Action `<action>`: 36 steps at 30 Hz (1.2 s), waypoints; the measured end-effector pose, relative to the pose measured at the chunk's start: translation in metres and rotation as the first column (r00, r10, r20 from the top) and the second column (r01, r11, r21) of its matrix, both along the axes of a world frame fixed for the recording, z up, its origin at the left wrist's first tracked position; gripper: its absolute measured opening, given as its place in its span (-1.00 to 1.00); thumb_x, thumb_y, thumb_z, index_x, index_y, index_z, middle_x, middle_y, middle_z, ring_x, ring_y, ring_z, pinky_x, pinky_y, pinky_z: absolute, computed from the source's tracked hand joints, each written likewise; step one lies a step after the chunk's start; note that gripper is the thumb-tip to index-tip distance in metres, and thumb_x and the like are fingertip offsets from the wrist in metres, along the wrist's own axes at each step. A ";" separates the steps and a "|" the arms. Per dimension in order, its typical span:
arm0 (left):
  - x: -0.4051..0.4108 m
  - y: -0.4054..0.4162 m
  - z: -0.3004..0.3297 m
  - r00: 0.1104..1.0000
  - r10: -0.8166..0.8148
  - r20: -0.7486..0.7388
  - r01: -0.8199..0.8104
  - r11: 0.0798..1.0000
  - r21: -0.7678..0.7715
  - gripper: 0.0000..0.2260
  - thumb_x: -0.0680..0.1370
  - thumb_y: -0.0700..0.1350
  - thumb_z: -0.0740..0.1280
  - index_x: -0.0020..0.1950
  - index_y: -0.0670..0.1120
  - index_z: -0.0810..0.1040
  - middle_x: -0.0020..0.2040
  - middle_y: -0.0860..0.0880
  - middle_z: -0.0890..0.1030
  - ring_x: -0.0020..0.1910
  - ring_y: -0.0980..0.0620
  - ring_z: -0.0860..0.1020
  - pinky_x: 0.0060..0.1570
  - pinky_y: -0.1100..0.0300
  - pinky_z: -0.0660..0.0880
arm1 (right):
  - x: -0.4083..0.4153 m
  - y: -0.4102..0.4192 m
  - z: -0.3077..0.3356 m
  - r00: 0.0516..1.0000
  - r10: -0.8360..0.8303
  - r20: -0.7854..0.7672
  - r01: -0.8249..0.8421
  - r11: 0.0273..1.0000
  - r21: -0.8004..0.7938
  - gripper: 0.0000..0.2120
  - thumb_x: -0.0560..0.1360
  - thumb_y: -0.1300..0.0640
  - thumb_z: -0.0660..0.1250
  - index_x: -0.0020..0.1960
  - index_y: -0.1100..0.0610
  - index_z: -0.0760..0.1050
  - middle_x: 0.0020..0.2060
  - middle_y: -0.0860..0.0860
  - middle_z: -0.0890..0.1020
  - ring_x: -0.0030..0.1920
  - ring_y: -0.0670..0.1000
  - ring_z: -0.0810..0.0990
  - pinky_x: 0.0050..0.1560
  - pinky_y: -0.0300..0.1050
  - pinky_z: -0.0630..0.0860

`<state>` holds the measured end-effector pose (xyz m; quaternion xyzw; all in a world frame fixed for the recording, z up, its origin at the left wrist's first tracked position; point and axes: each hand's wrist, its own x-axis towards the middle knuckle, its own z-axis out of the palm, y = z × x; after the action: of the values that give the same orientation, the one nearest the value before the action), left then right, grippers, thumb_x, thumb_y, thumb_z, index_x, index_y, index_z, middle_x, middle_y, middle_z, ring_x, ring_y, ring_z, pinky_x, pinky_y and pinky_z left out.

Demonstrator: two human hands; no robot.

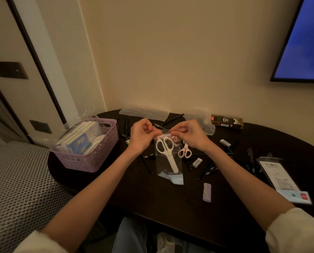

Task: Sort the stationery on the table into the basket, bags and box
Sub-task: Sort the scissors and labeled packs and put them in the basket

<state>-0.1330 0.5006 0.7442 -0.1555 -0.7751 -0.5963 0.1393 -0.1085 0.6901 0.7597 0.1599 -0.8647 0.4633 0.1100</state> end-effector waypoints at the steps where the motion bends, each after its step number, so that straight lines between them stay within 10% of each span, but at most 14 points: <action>1: 0.000 -0.002 0.002 1.000 0.005 -0.006 -0.005 1.000 0.011 -0.70 0.39 -0.41 0.46 -0.28 -0.13 0.38 -0.25 -0.18 0.66 -0.19 -0.04 0.69 -0.12 0.03 0.63 | 0.000 -0.002 0.001 1.000 -0.010 -0.014 0.010 1.000 -0.001 -0.90 0.46 0.28 0.41 -0.03 0.20 0.64 -0.20 0.09 0.71 -0.19 -0.09 0.69 -0.07 -0.25 0.60; 9: 0.027 -0.034 0.021 0.985 -0.111 0.132 0.066 0.950 0.305 -0.62 0.44 -0.31 0.45 0.18 -0.20 0.39 -0.06 -0.14 0.66 -0.14 0.02 0.68 -0.16 0.24 0.61 | 0.005 -0.026 0.025 0.999 0.031 -0.017 -0.033 0.986 -0.163 -0.90 0.45 0.28 0.41 -0.05 0.15 0.63 -0.18 0.08 0.70 -0.23 -0.02 0.70 -0.18 -0.21 0.63; 24: 0.040 -0.113 0.013 0.891 -0.275 0.360 0.265 0.961 0.078 -0.76 0.56 -0.21 0.32 0.21 -0.24 0.56 0.07 -0.16 0.68 0.04 -0.13 0.66 0.11 0.07 0.56 | -0.031 -0.107 0.057 0.977 0.202 0.060 -0.139 0.831 -0.538 -0.88 0.47 0.36 0.37 0.00 0.27 0.58 -0.12 0.16 0.68 -0.14 0.02 0.68 -0.13 -0.19 0.63; 31: 0.018 -0.162 0.033 0.983 0.158 0.097 -0.142 0.978 -0.149 -0.81 0.55 -0.34 0.30 0.07 -0.16 0.64 -0.09 -0.06 0.69 -0.09 -0.03 0.66 -0.08 0.13 0.61 | -0.073 -0.160 0.057 0.965 0.206 0.164 -0.095 0.853 -0.514 -0.76 0.52 0.24 0.34 0.18 0.24 0.53 0.10 0.13 0.61 0.11 0.03 0.59 0.00 -0.19 0.58; 36: -0.002 -0.203 0.022 0.884 0.385 -0.265 -0.466 0.678 -0.569 -0.82 0.50 -0.34 0.24 -0.14 -0.23 0.64 -0.25 -0.16 0.65 -0.23 -0.11 0.59 -0.23 0.04 0.48 | -0.097 -0.199 0.050 0.830 0.358 0.427 -0.040 0.802 -0.596 -0.49 0.60 -0.08 0.19 0.35 0.29 0.31 0.17 0.24 0.50 0.12 0.15 0.56 0.10 -0.03 0.56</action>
<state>-0.1354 0.2975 0.7657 -0.0442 -0.9309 -0.2495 0.2633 -0.2057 0.4910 0.8095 0.0825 -0.6624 0.7319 -0.1370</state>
